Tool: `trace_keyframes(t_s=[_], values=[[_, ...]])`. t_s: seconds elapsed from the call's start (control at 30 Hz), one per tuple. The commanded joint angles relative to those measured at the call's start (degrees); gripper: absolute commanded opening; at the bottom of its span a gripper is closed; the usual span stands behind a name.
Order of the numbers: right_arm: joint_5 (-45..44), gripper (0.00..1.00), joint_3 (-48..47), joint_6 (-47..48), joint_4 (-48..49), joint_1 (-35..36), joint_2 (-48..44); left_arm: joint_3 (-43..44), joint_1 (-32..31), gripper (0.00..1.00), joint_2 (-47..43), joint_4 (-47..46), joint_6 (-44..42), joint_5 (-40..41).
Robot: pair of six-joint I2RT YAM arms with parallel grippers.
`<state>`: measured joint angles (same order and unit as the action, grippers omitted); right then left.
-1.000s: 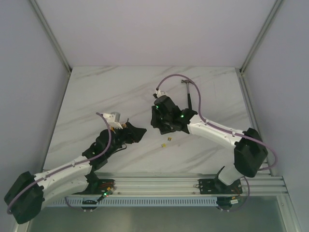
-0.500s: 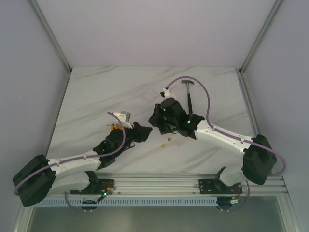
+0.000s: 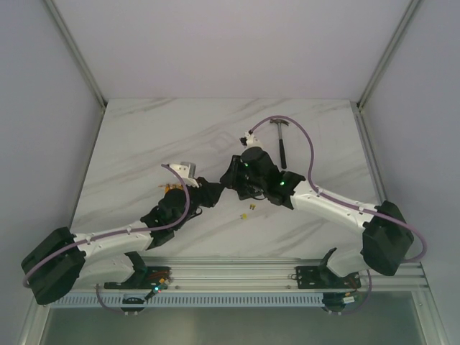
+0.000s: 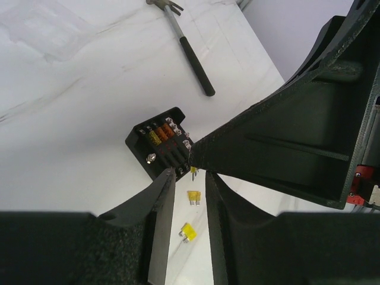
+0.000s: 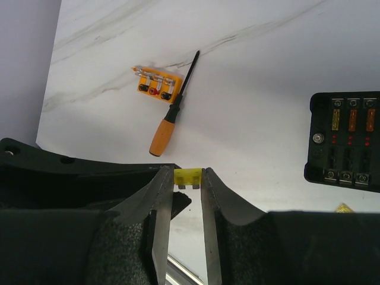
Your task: Snap on the fuse box
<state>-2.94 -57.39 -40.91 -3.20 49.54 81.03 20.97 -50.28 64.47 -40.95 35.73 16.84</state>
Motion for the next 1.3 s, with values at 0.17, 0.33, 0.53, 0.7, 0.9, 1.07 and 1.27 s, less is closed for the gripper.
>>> trace_keyframes(t_s=[0.17, 0.33, 0.53, 0.7, 0.9, 1.07, 1.27], values=[[1.0, 0.21, 1.2, -1.4, 1.8, 0.1, -1.6, 1.5, -0.3, 0.22, -0.2, -2.1, -1.9, 1.2], [1.2, 0.21, 1.7, -1.8, 2.4, 0.1, -1.9, 1.8, -0.2, 0.09, -0.9, -1.4, -3.3, 0.9], [2.5, 0.29, 1.7, 0.1, 3.9, 0.0, -3.0, 2.0, -0.2, 0.06, -2.7, 0.2, -5.7, 0.6], [2.1, 0.39, 2.0, 7.2, 4.0, -0.4, -6.7, 1.6, 1.1, 0.04, -3.5, 0.5, -7.6, -2.7], [7.5, 0.49, 4.3, 21.3, 4.1, -4.3, -11.9, -0.7, 5.4, 0.04, -4.0, -4.2, -7.4, -13.6], [27.0, 0.50, 6.3, 31.1, 5.4, -12.6, -13.8, 0.6, 9.5, 0.03, -2.8, -5.5, -8.2, -24.9], [39.1, 0.50, 4.8, 39.5, 4.3, -15.5, -13.2, 4.0, 14.6, 0.02, -0.5, -4.2, -10.4, -42.4]])
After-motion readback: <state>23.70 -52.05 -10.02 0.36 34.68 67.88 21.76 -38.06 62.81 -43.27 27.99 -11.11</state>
